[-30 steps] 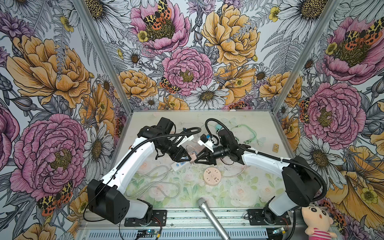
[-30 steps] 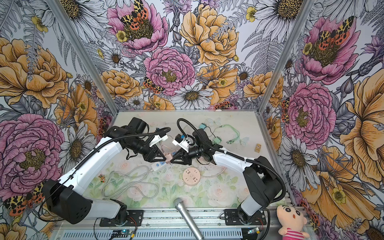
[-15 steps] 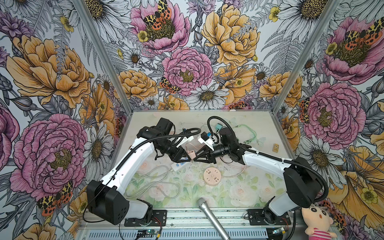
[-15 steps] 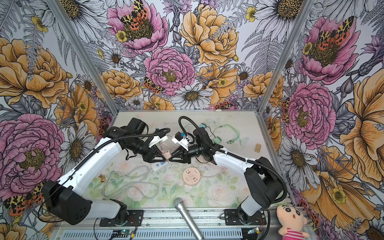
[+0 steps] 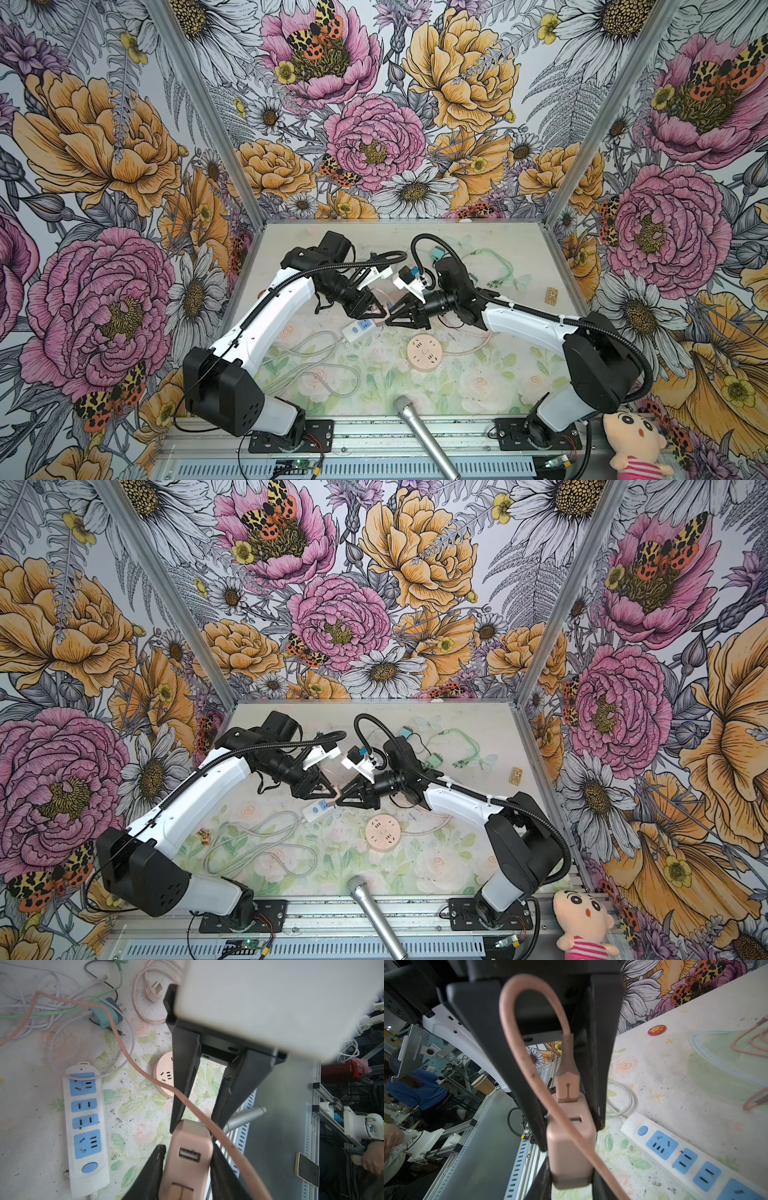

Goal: Insert the plug
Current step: 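Open the right gripper and draw it back while the left gripper holds the charger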

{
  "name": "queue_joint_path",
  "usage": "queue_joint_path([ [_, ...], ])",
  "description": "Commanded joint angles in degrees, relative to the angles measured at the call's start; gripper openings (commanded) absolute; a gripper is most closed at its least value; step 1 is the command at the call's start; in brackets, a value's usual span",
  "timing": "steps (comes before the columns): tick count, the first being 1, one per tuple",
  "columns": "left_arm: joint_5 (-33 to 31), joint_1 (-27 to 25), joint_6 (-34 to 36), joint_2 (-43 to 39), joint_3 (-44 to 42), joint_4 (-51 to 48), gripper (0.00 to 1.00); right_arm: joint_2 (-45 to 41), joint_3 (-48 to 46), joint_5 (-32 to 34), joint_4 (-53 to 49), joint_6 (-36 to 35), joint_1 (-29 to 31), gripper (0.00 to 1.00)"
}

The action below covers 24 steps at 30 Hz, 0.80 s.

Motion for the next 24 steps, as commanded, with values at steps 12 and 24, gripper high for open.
queue_joint_path([
  [12, 4.6, 0.1, 0.8, 0.2, 0.0, 0.9, 0.08, -1.3, 0.2, 1.1, 1.4, -0.5, -0.2, 0.0],
  [24, -11.3, 3.6, -13.9, -12.6, -12.5, 19.1, 0.0, -8.0, -2.6, 7.7, -2.8, 1.7, -6.8, 0.43],
])
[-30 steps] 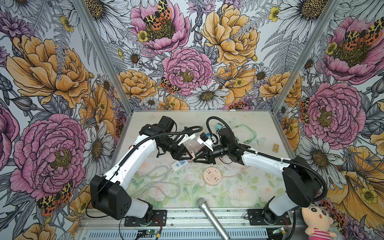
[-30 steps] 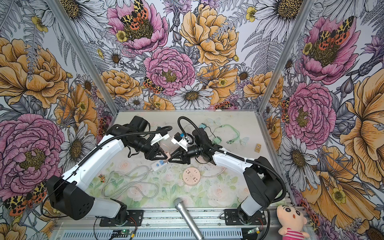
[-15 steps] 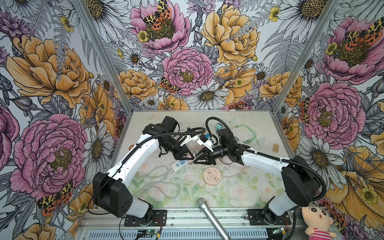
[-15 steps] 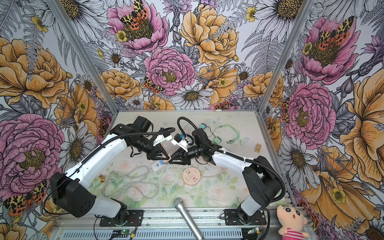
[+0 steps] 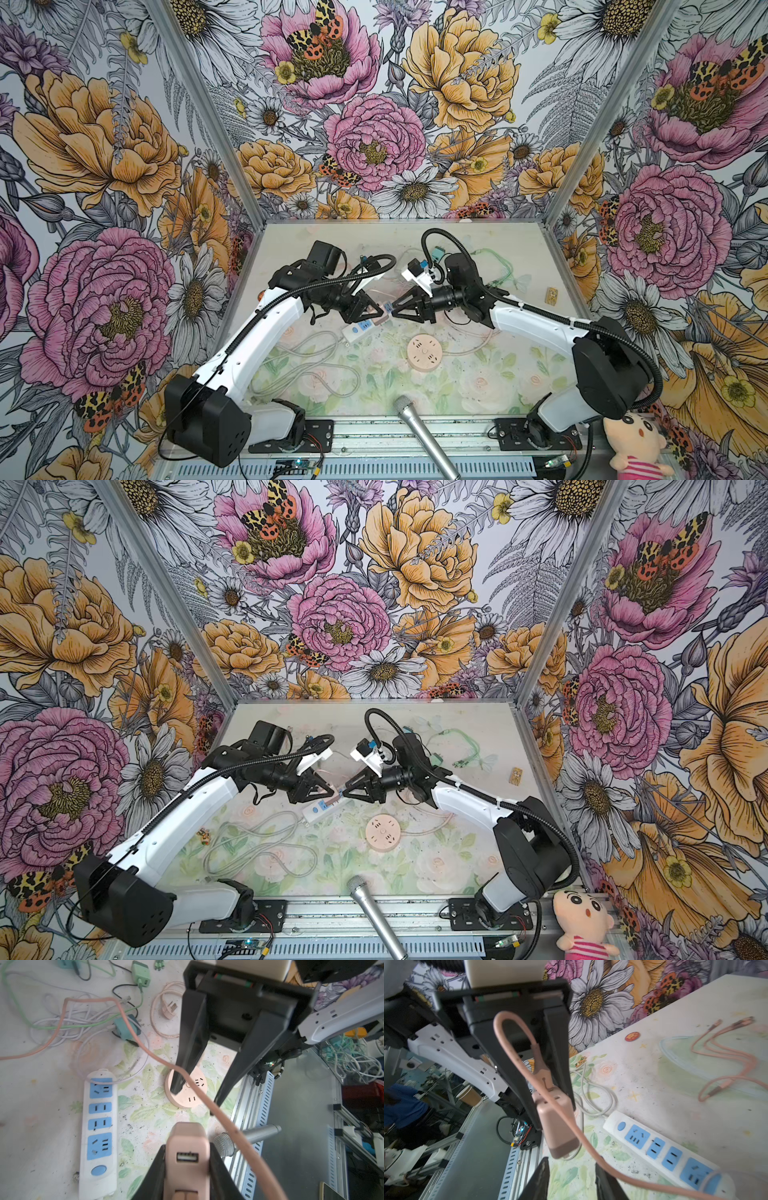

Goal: Insert the plug
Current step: 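Open the right gripper and draw it back while the left gripper holds the charger, then carry the pink charger with the left gripper over the white power strip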

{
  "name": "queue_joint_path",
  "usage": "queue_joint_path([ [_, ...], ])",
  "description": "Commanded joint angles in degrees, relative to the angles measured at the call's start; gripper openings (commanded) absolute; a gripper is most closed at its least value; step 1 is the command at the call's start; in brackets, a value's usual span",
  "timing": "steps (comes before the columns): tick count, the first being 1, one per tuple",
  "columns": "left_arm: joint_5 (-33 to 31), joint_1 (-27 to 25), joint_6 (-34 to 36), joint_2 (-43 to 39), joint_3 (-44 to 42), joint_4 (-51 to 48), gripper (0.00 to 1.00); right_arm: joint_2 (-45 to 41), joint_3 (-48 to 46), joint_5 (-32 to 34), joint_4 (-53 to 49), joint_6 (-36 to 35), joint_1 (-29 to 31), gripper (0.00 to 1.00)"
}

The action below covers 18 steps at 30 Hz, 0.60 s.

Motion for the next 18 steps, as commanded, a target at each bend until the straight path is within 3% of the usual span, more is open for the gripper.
queue_joint_path([
  [1, -11.2, 1.0, -6.5, -2.1, -1.4, 6.9, 0.0, -5.1, -2.1, 4.5, -2.3, 0.0, -2.2, 0.44],
  [4, -18.9, 1.6, -9.3, -2.1, -2.8, 8.9, 0.0, -9.4, -5.2, 11.3, -3.4, 0.5, -3.1, 0.5],
  [10, -19.0, 1.0, -10.7, -0.4, -7.9, 16.0, 0.0, -15.9, -9.0, 25.7, -6.0, 3.4, -3.9, 0.52],
  [14, -23.1, 2.5, -12.2, 6.0, -6.7, 15.8, 0.0, -17.4, -10.7, 29.1, -6.5, 6.9, -4.3, 0.5],
  [18, -19.7, 3.7, -12.0, 10.5, -5.6, 16.4, 0.0, -17.4, -12.5, 29.7, -6.5, 8.2, -4.3, 0.49],
])
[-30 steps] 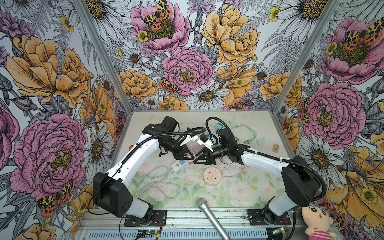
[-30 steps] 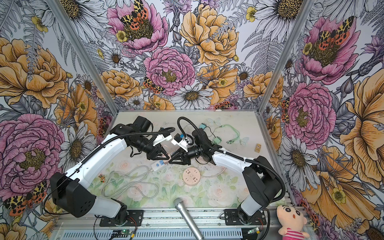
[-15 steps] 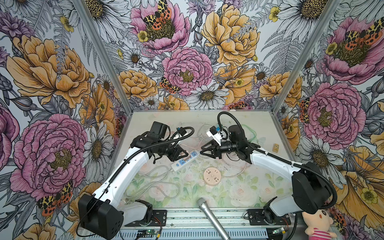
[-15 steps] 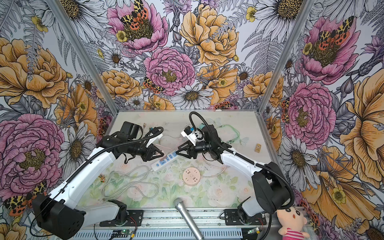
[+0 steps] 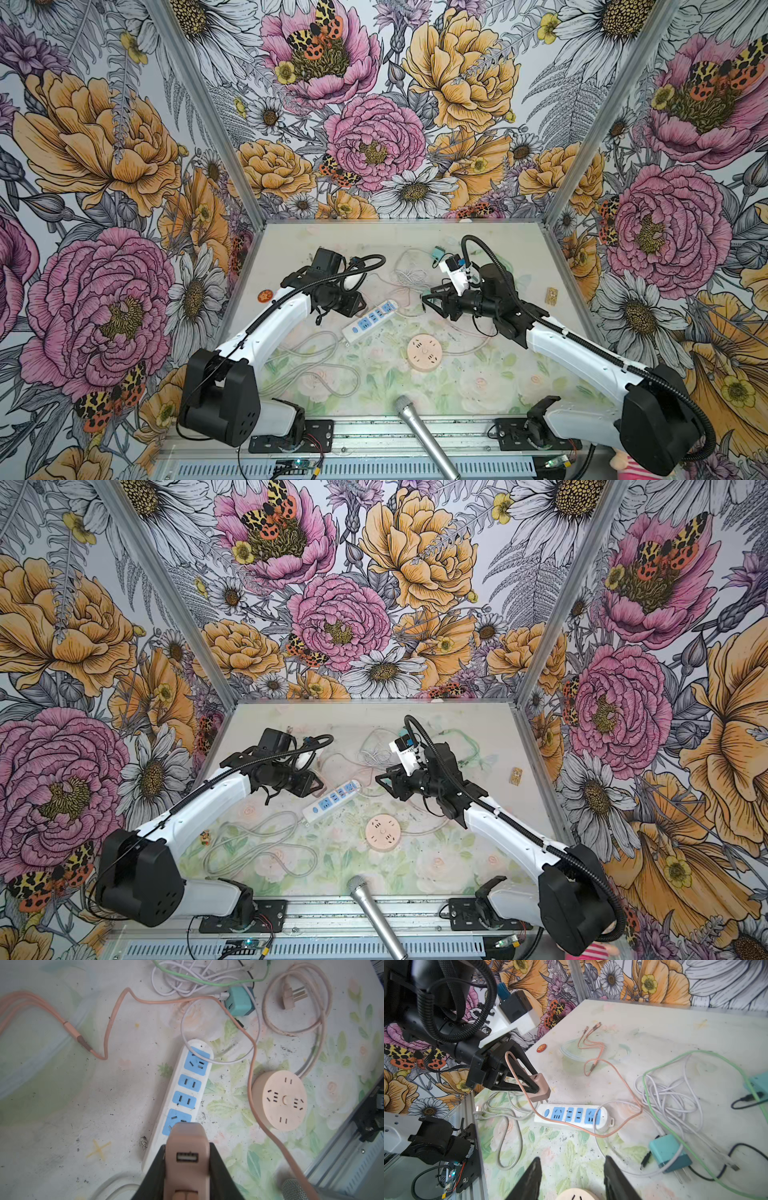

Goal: Insert the plug
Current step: 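Carry the pink charger with the left gripper over the white power strip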

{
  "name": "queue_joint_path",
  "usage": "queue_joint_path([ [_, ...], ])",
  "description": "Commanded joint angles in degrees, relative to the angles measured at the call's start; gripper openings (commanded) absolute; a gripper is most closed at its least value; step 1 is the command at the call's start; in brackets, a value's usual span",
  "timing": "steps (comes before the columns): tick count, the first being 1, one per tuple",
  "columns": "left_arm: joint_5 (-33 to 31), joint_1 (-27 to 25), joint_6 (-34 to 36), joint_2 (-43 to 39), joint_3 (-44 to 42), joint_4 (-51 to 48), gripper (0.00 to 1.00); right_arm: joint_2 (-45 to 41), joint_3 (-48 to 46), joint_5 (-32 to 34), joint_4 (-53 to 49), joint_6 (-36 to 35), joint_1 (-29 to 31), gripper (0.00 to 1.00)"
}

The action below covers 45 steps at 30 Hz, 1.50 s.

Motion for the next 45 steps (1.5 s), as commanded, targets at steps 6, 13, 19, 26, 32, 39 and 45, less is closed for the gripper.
queue_joint_path([
  [6, 1.8, 0.1, -0.3, 3.5, 2.0, 3.6, 0.0, 0.3, -2.3, 4.9, -0.7, 2.0, -0.2, 0.46],
  [13, -0.5, -3.3, -0.7, 3.4, -0.6, 4.8, 0.0, 0.4, -3.1, 6.3, 0.6, 1.8, -0.2, 0.45],
  [19, -1.1, -3.7, -0.4, 3.2, -3.3, 6.7, 0.0, -0.2, -4.6, 6.7, 1.9, 2.6, -0.2, 0.42],
  [26, -0.4, -2.8, 0.4, 0.6, -4.7, 6.8, 0.0, -1.5, -6.8, 6.3, 4.8, 3.8, -0.2, 0.41],
  [32, -1.4, -2.9, 0.7, 1.1, -4.9, 6.8, 0.0, -1.4, -7.5, 6.1, 5.9, 4.5, -0.2, 0.4],
  [39, -2.8, -3.2, 1.2, 2.7, -5.3, 7.1, 0.0, -1.9, -8.0, 6.2, 6.7, 4.7, -0.2, 0.39],
  [45, -3.5, -3.1, 1.4, 3.4, -5.6, 7.1, 0.0, -2.7, -8.7, 6.4, 7.4, 4.8, -0.1, 0.39],
])
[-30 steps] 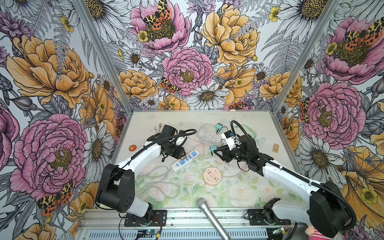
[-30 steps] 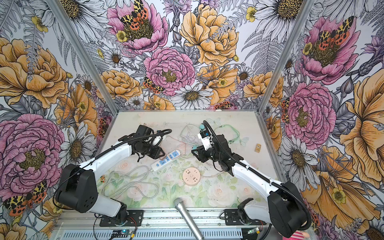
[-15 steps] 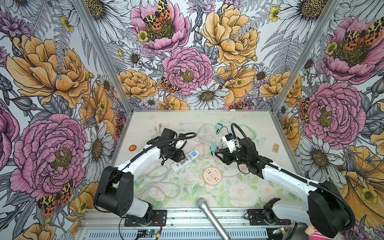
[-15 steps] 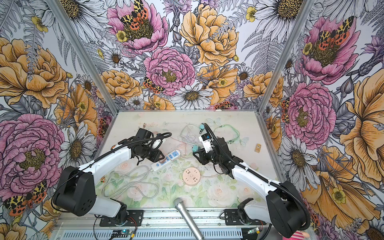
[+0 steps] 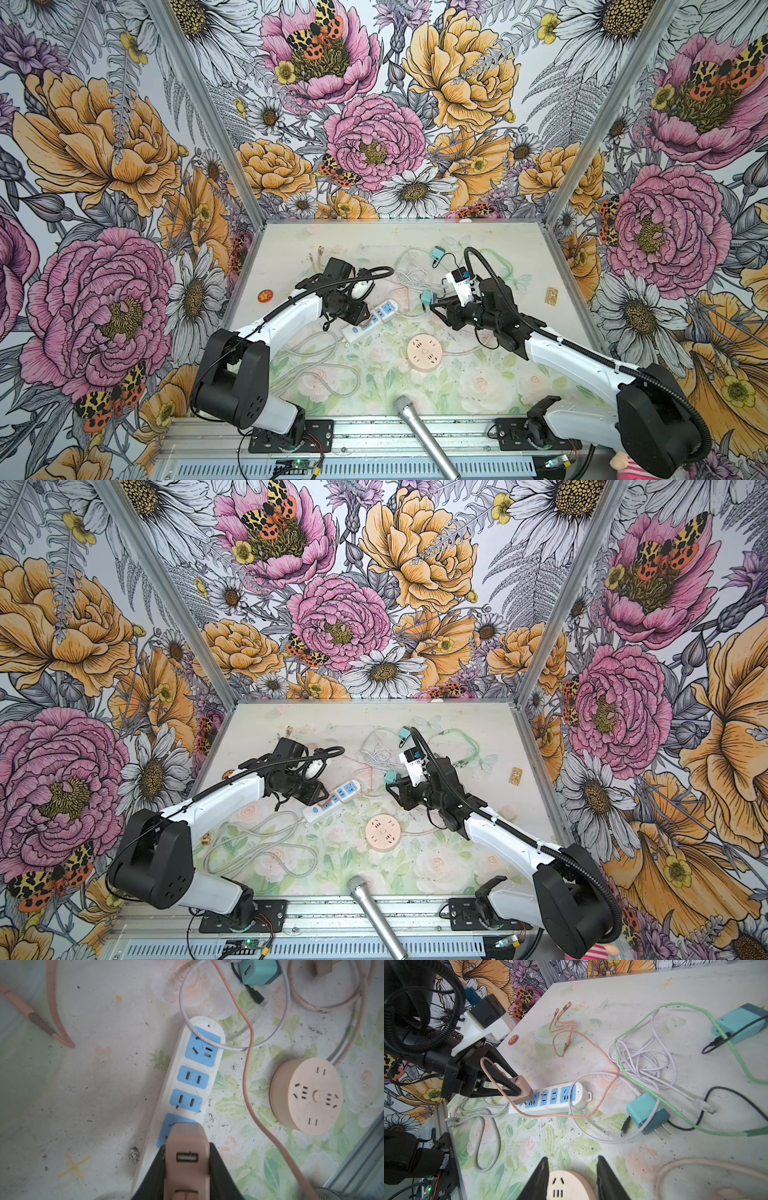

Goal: Insert the plug
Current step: 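Carry the pink charger with the left gripper over the white power strip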

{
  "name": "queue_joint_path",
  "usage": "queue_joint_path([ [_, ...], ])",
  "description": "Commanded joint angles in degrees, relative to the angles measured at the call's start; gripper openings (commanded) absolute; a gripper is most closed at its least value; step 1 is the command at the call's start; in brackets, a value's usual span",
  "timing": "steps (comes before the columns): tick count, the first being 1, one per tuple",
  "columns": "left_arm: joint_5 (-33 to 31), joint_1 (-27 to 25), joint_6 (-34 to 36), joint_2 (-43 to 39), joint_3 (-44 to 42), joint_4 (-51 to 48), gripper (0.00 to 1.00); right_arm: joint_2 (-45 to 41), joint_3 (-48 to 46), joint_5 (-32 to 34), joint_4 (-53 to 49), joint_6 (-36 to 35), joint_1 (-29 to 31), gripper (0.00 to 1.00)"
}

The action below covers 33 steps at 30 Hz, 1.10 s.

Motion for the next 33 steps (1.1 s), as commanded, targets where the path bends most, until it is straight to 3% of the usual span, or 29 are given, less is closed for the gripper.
queue_joint_path([
  [1, -1.7, 0.2, 1.0, 0.3, -0.6, 1.6, 0.0, -1.8, -0.7, 0.6, 2.7, 0.4, -0.1, 0.39],
  [16, -2.0, -0.3, 0.6, 1.3, -3.1, 5.5, 0.0, -2.2, -2.2, 0.9, 4.4, 0.5, -0.1, 0.38],
  [33, -3.3, -0.7, 4.1, -1.0, -2.4, -2.1, 0.0, -3.4, -4.1, 0.6, 7.0, 2.2, -0.1, 0.38],
])
